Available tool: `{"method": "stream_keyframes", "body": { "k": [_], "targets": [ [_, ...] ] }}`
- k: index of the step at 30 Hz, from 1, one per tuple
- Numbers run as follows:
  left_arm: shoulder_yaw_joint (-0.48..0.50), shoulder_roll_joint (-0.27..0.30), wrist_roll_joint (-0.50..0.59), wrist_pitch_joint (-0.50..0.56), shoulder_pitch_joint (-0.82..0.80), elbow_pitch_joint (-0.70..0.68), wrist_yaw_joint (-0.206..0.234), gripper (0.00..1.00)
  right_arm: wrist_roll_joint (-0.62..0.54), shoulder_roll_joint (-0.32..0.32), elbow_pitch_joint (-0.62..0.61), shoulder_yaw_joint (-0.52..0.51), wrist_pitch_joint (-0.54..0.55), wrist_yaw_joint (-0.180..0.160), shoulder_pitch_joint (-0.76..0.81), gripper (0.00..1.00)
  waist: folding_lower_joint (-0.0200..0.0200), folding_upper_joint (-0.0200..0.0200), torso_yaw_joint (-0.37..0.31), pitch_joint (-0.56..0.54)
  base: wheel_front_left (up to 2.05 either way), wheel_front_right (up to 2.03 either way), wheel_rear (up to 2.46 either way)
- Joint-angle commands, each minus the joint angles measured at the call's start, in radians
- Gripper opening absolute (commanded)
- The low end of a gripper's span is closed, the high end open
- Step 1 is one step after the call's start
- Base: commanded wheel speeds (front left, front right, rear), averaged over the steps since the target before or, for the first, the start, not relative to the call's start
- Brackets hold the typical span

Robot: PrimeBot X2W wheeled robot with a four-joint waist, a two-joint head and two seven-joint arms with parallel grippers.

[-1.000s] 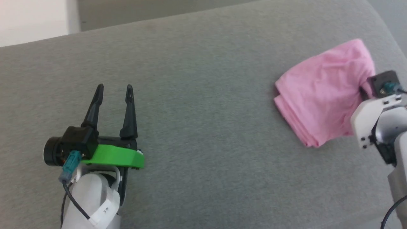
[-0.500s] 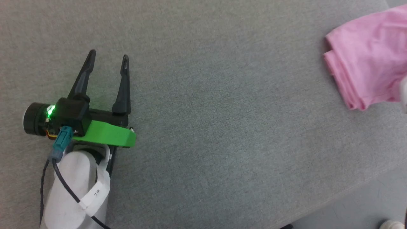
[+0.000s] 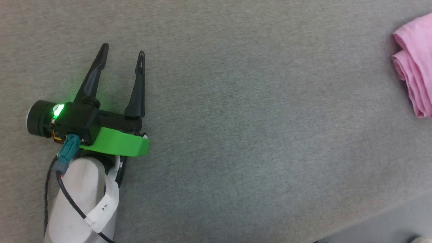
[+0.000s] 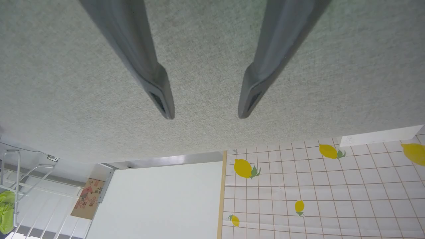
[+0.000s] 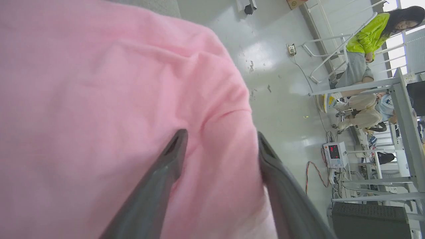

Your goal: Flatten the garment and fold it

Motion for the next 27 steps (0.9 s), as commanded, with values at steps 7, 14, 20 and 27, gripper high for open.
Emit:
{"method": "stream_keyframes", "body": {
  "k": [7, 14, 20, 27],
  "targets": [
    [-0.006, -0.041, -0.031, -0.056, 0.029, 0.104, 0.016, 1.00, -0.027, -0.044, 0.043, -0.096, -0.096, -0.002, 0.004, 1.00, -0.0001, -0.0001, 0.076, -0.145, 0.00, 0.00, 0.00],
    [0.005, -0.073, -0.073, -0.080, 0.096, 0.191, 0.030, 1.00, 0.102, -0.042, 0.088, -0.079, -0.258, -0.002, 0.036, 1.00, -0.0001, -0.0001, 0.141, -0.307, 0.00, 0.00, 0.00],
    [0.008, -0.089, -0.094, -0.083, 0.159, 0.220, 0.031, 1.00, 0.280, 0.031, 0.025, 0.062, -0.306, -0.002, 0.109, 1.00, -0.0001, -0.0001, 0.194, -0.412, 0.00, 0.00, 0.00],
    [0.001, -0.106, -0.100, -0.083, 0.208, 0.218, 0.029, 1.00, 0.482, 0.131, -0.297, 0.214, -0.312, -0.002, 0.335, 1.00, -0.0001, -0.0001, 0.256, -0.473, 0.00, 0.00, 0.00]
  ]
}}
